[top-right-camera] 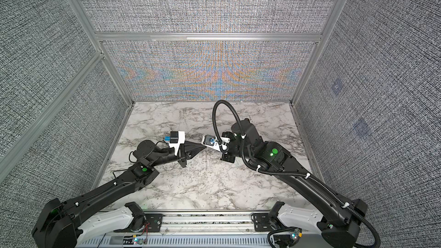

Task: Remove the keys from the keyring

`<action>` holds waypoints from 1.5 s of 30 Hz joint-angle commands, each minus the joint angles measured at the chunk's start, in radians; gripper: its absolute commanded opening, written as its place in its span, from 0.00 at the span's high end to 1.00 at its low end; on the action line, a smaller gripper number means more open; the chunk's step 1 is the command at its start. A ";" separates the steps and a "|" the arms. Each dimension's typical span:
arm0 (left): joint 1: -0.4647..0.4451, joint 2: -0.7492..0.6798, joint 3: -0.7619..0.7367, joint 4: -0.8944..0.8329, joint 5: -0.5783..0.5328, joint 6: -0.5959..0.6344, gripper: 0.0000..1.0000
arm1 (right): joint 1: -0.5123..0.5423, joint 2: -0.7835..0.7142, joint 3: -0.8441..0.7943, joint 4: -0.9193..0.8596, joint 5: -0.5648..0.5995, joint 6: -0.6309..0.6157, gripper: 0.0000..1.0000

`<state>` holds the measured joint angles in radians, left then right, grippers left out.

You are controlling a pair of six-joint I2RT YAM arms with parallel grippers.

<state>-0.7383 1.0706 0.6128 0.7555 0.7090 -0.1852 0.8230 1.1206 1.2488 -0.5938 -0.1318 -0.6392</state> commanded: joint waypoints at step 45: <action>-0.051 -0.115 0.080 -0.328 -0.085 0.740 1.00 | -0.001 -0.084 -0.026 0.005 0.031 -0.056 1.00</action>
<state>-0.7849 0.9642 0.6884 0.4351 0.6266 0.4828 0.8257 1.0370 1.2152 -0.5587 -0.1616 -0.6834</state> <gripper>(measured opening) 0.049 0.057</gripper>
